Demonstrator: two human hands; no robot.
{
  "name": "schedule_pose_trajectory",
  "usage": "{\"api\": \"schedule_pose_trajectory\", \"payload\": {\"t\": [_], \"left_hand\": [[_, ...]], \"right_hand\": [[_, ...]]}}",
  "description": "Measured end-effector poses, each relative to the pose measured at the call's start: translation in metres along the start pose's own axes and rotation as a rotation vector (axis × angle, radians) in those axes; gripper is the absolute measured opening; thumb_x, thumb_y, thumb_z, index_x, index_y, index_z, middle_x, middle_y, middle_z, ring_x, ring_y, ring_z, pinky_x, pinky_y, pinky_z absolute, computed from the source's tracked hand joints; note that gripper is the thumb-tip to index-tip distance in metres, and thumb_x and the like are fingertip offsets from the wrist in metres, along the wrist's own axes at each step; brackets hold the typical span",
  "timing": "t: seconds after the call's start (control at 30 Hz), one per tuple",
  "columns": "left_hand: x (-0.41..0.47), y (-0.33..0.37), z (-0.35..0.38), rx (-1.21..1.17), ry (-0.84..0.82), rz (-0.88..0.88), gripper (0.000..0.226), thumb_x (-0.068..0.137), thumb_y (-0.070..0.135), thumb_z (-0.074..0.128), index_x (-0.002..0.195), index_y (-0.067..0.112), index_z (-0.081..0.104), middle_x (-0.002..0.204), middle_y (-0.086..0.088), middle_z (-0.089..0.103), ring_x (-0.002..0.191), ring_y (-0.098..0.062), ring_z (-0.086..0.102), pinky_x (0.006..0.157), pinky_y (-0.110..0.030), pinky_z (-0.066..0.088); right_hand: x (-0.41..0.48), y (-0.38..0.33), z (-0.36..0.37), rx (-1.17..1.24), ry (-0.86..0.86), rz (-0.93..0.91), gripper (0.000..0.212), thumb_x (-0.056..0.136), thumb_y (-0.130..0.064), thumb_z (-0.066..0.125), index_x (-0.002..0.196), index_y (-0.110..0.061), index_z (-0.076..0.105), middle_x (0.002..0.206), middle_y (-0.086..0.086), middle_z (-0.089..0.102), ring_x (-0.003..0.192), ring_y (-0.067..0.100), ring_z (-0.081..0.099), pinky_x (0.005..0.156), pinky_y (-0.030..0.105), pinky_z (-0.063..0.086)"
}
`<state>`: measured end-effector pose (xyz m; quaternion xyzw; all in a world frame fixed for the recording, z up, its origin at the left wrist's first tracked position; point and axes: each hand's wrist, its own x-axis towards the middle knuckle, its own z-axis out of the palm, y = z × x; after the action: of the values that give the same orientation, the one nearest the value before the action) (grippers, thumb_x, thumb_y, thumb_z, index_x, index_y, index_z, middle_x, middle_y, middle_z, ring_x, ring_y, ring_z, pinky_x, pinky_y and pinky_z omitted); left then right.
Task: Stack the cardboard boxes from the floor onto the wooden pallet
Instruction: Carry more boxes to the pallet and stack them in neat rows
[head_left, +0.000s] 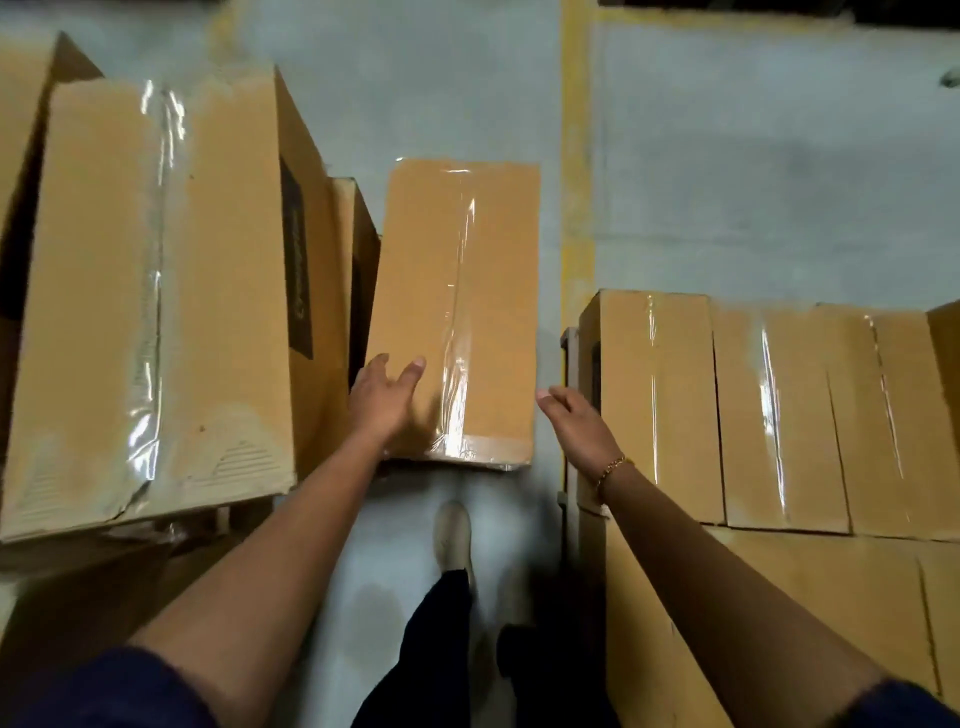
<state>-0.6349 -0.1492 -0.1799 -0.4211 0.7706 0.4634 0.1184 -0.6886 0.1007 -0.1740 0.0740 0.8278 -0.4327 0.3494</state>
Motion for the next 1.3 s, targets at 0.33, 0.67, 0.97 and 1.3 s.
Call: {"api": "schedule_pose_trajectory", "payload": {"t": [0.33,0.67,0.97,1.3], "left_hand": [[0.091,0.004,0.017,-0.015,0.057,-0.126,0.091,0.100,0.060,0.055,0.166,0.015,0.012,0.172,-0.009,0.017,0.156,-0.031,0.020,0.125,-0.044,0.020],[0.130,-0.030,0.028,-0.134,0.086,-0.236,0.081,0.094,0.054,0.068,0.155,0.010,0.039,0.153,-0.009,0.051,0.140,-0.031,0.048,0.113,-0.035,0.038],[0.071,0.007,0.024,-0.101,-0.049,-0.004,0.047,0.093,0.044,0.074,0.128,0.017,0.059,0.118,0.003,0.066,0.112,-0.022,0.063,0.095,-0.033,0.048],[-0.029,0.075,0.038,-0.031,-0.324,0.268,0.072,0.086,0.055,0.077,0.146,0.028,0.050,0.126,0.011,0.063,0.118,-0.018,0.060,0.102,-0.034,0.046]], "right_hand": [[0.108,-0.011,0.018,0.118,-0.004,0.120,0.078,0.102,-0.055,0.052,0.162,-0.014,0.024,0.167,0.007,0.029,0.151,0.027,0.032,0.119,0.039,0.027],[0.153,0.011,0.048,0.294,-0.011,0.176,0.086,0.091,-0.064,0.063,0.160,-0.024,0.031,0.155,0.002,0.049,0.140,0.027,0.048,0.118,0.048,0.038],[0.086,0.005,-0.007,0.336,0.171,0.153,0.102,0.076,-0.080,0.065,0.157,-0.023,0.038,0.154,0.000,0.049,0.139,0.023,0.048,0.117,0.048,0.040],[-0.049,0.021,-0.097,0.458,0.400,0.263,0.092,0.091,-0.064,0.062,0.163,-0.025,0.020,0.167,0.006,0.029,0.149,0.030,0.034,0.116,0.046,0.035]]}}
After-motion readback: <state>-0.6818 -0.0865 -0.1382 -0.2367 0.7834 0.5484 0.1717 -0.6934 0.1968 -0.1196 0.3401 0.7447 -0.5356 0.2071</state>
